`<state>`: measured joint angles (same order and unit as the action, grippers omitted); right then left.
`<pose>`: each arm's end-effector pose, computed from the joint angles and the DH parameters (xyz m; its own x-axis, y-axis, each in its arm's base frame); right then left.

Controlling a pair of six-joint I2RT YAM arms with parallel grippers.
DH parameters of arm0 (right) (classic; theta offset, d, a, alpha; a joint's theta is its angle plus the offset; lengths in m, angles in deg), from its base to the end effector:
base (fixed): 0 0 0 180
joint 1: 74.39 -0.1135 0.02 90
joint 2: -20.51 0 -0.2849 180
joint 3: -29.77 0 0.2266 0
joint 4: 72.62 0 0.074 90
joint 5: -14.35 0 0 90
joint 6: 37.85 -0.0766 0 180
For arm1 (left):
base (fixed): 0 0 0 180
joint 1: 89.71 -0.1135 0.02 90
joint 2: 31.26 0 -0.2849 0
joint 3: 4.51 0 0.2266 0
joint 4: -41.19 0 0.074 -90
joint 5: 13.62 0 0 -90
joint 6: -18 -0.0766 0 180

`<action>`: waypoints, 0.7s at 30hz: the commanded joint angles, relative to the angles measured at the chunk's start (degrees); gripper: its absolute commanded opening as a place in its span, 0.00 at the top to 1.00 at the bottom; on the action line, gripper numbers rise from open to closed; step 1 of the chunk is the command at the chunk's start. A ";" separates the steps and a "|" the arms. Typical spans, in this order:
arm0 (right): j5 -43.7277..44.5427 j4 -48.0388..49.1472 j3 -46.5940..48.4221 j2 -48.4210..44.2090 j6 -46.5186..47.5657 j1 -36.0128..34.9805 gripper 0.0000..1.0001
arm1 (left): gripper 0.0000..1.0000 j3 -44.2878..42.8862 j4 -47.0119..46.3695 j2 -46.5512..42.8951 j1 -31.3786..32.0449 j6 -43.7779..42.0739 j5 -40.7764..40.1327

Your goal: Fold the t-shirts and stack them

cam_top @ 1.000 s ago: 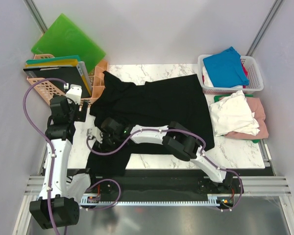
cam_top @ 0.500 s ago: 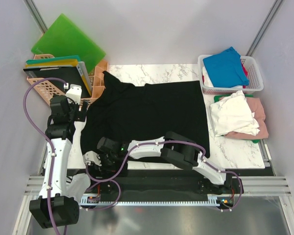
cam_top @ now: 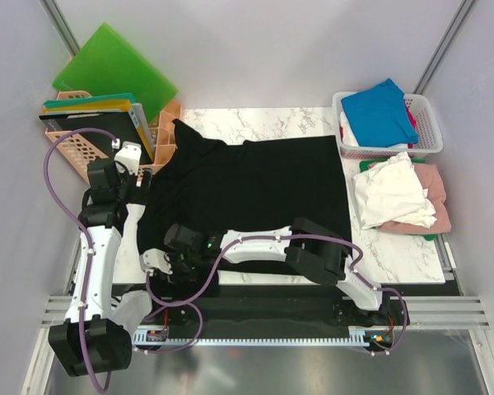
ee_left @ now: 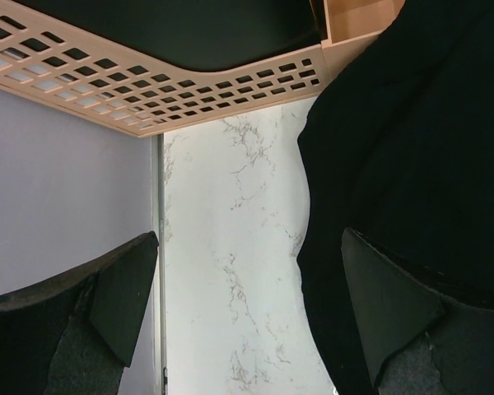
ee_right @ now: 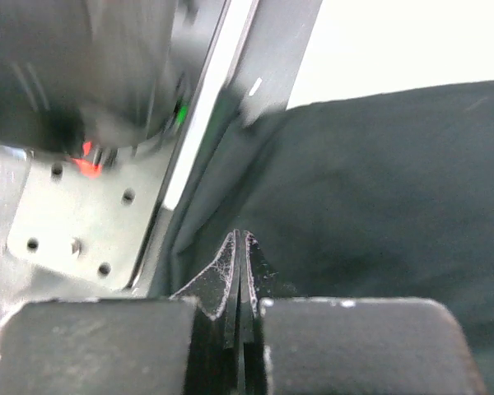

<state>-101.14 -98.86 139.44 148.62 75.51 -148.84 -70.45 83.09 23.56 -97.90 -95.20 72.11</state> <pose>0.1057 0.5027 0.1653 0.2043 -0.6009 -0.7727 -0.9484 -0.3171 -0.0041 0.2045 0.0352 0.3131 -0.5465 0.3182 -0.7747 0.0108 0.9276 0.3735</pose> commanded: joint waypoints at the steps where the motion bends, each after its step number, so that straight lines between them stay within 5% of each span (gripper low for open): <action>1: 0.89 -1.14 7.62 0.11 2.31 0.01 1.00 | 0.00 -1.71 -0.44 0.28 -0.34 1.67 1.20; 12: 6.60 -5.36 8.27 -7.78 6.18 1.32 1.00 | 0.00 -2.14 -0.71 1.51 -0.95 2.02 1.28; 18: -3.48 3.32 -6.04 -21.38 -11.18 17.30 1.00 | 0.00 -3.20 -0.62 2.65 -0.96 2.63 3.73; 21: -1.26 4.75 -14.24 -31.03 -12.19 25.92 1.00 | 0.00 -3.73 -0.35 4.23 -1.04 2.55 7.33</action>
<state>-101.71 -97.95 130.81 128.38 69.54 -130.48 -71.47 83.66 26.65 -98.64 -94.57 74.54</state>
